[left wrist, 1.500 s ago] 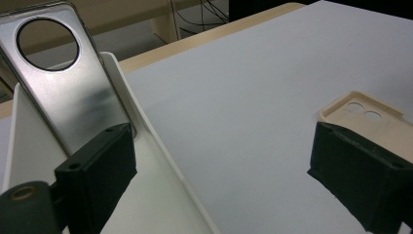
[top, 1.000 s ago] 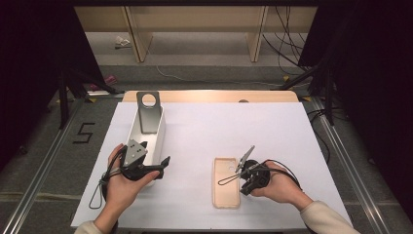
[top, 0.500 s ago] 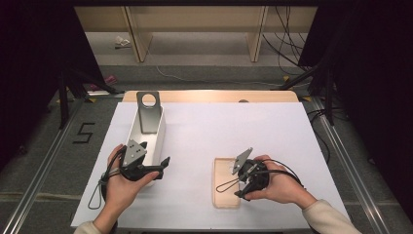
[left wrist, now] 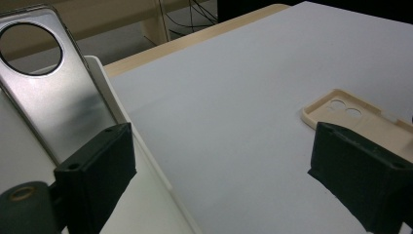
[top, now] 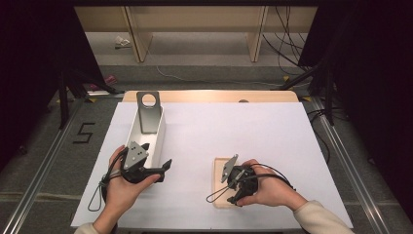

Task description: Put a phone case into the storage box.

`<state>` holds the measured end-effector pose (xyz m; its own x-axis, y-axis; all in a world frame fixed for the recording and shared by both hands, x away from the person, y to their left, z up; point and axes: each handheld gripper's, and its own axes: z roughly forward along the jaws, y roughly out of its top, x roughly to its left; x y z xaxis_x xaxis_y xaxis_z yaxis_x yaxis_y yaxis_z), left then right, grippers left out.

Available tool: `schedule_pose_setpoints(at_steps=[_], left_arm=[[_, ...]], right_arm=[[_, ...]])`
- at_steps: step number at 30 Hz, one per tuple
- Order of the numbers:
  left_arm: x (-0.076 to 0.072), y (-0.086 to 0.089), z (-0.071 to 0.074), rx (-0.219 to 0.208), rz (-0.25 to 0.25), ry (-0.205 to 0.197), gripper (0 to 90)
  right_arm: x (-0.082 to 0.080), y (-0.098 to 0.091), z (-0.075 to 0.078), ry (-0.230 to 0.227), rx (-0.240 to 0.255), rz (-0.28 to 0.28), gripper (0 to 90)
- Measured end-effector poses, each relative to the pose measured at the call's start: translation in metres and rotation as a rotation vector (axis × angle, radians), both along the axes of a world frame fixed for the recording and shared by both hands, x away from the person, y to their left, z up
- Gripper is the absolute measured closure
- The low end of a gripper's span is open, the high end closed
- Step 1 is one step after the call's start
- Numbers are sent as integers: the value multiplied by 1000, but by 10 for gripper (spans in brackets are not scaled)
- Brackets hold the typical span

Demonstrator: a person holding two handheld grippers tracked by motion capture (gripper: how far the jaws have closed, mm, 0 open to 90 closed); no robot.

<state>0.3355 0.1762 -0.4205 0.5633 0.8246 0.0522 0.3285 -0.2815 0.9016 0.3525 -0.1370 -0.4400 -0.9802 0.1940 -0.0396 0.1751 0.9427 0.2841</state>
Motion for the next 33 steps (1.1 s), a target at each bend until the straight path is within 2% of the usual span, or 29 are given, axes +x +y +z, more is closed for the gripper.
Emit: schedule_pose_setpoints(at_steps=[6,15,24,26,33], left_arm=[[-1,-1,-1,4,-8,1,86],[-2,-2,-1,7,-11,1,86],[-1,-2,-2,8,-10,3,86],[-1,-2,-2,8,-10,4,87],[-1,-3,-2,4,-13,3,87]], right_arm=[[-3,8,-4,17,-39,34,388],[-8,18,-6,33,-67,84,390],[-12,25,-12,19,-114,123,405],[-14,27,-13,15,-139,127,421],[-16,30,-16,12,-160,149,497]])
